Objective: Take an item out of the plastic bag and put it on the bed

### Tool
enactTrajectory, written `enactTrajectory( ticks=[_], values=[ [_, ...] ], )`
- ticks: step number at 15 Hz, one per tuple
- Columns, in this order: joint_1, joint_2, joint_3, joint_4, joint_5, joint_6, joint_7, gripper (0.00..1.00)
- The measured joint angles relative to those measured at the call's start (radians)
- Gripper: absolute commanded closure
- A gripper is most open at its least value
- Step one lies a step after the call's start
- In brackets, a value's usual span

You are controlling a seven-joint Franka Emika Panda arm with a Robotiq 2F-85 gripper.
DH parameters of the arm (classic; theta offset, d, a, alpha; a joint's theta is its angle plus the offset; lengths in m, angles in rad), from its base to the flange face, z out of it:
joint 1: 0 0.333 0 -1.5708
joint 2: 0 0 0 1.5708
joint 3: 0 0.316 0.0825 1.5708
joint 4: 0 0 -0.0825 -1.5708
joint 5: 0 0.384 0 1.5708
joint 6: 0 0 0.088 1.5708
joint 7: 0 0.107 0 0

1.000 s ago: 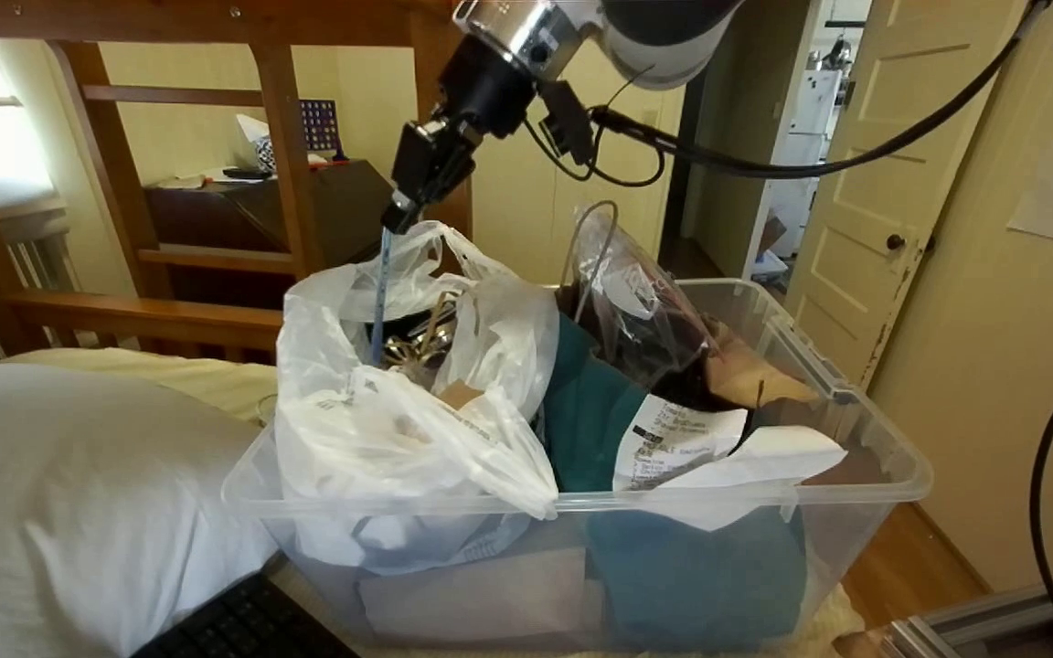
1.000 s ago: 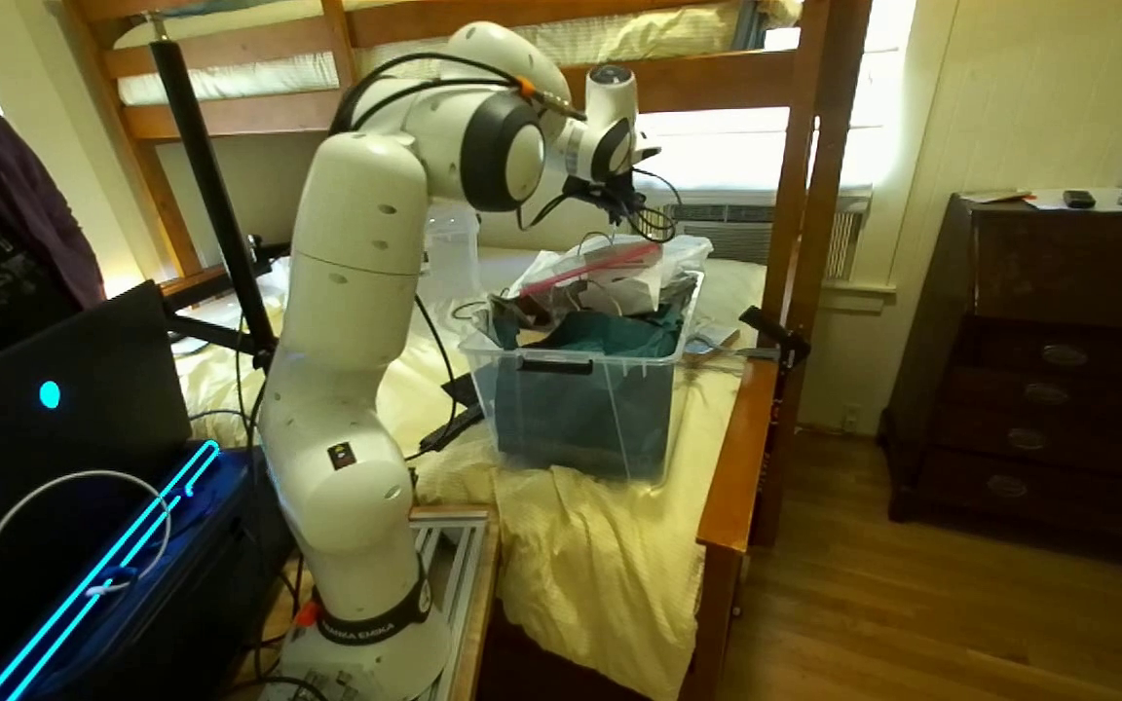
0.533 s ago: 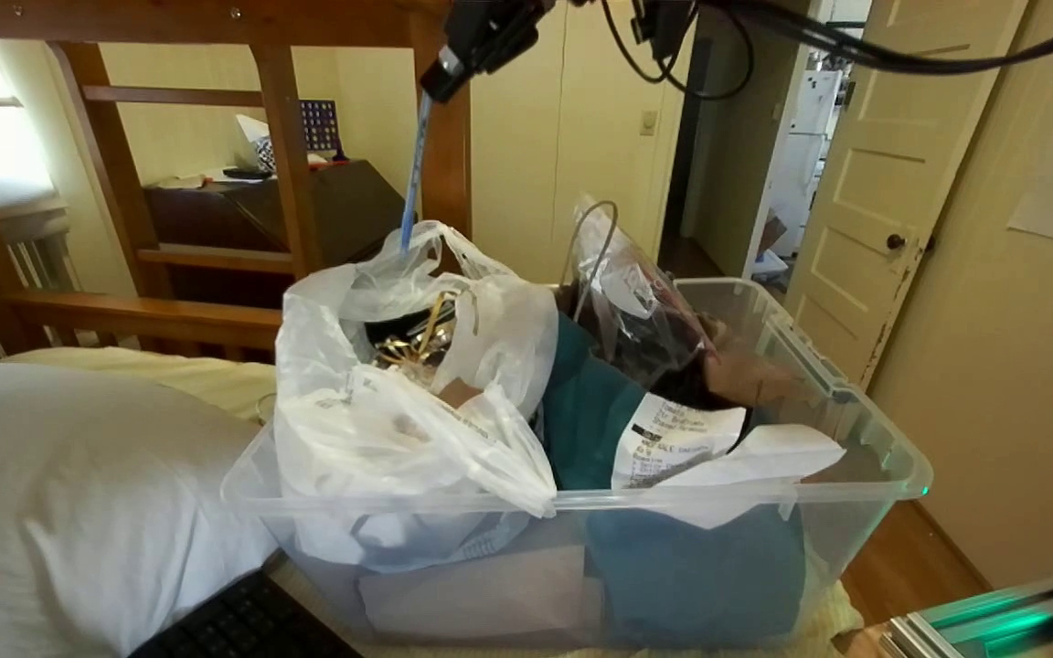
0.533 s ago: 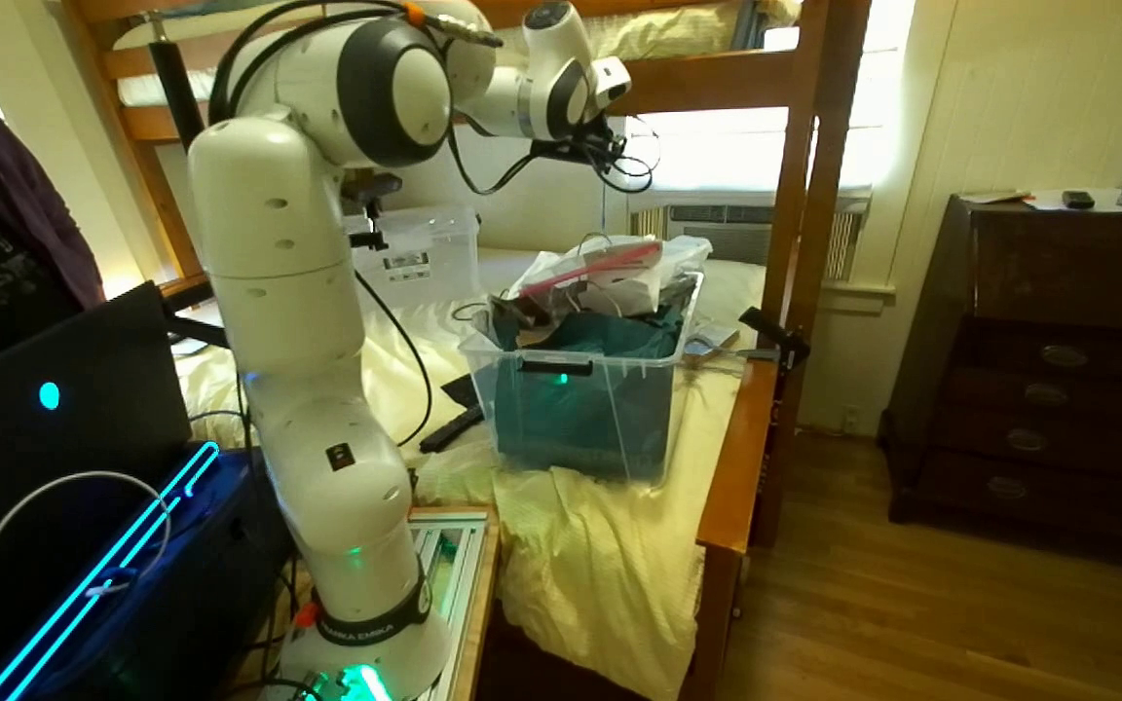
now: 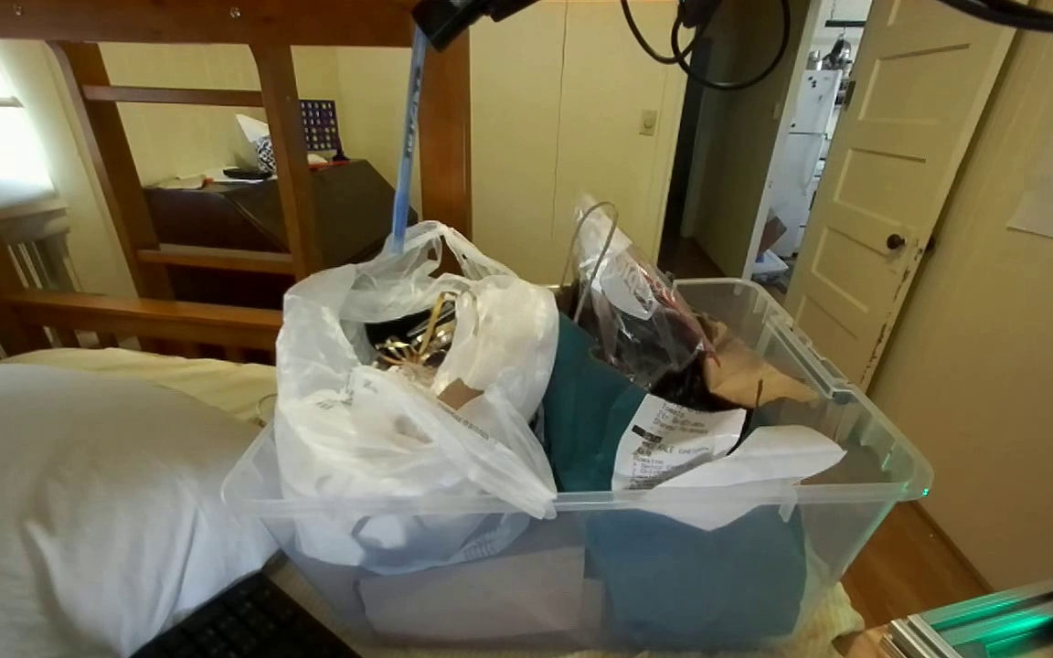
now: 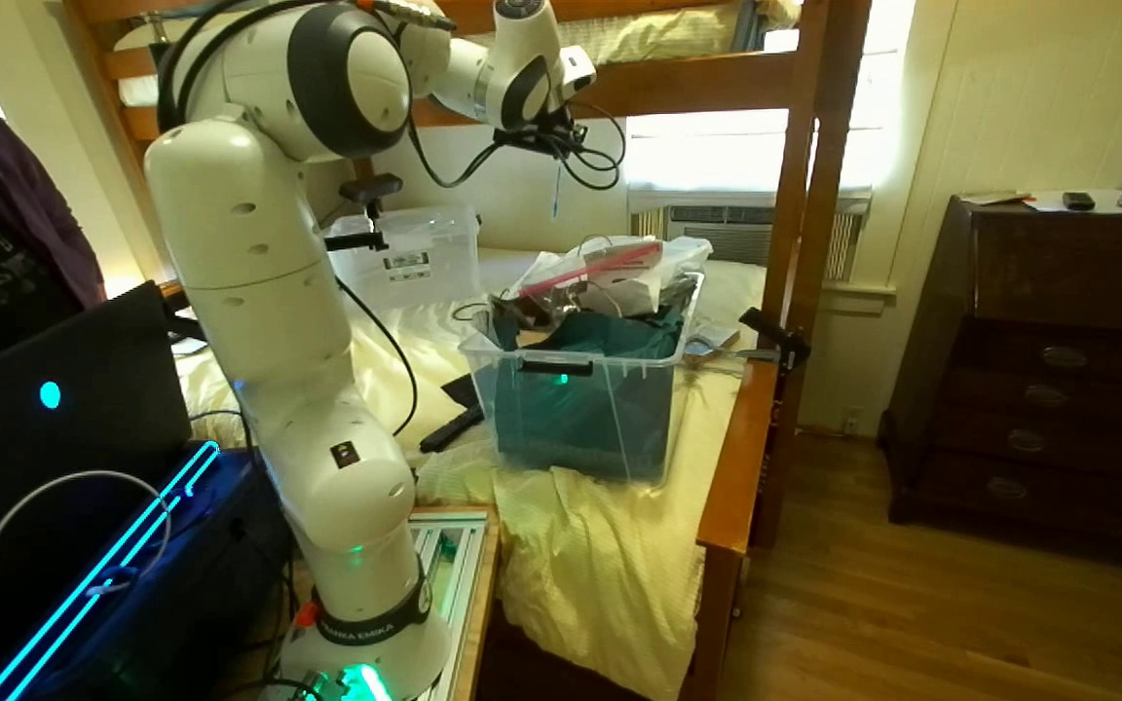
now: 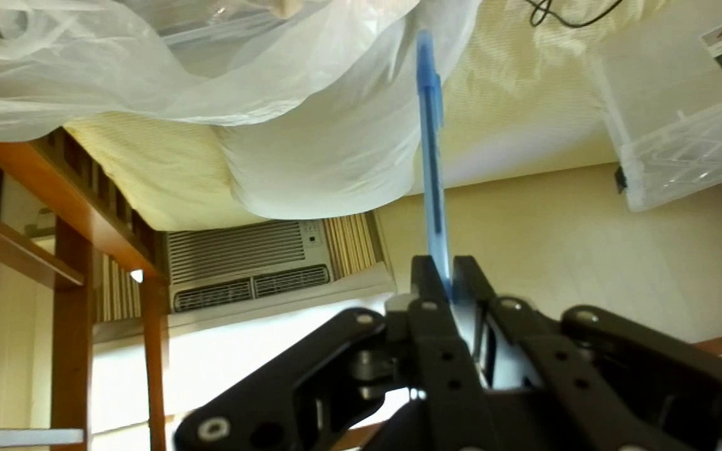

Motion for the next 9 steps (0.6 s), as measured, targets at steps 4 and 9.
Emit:
enactTrajectory(
  ticks=[4,9],
  values=[
    [0.008,-0.01,-0.003,0.0,0.147,-0.128,-0.07,0.97],
    [-0.002,-0.011,-0.034,0.001,0.253,-0.367,-0.072,0.97]
  ],
)
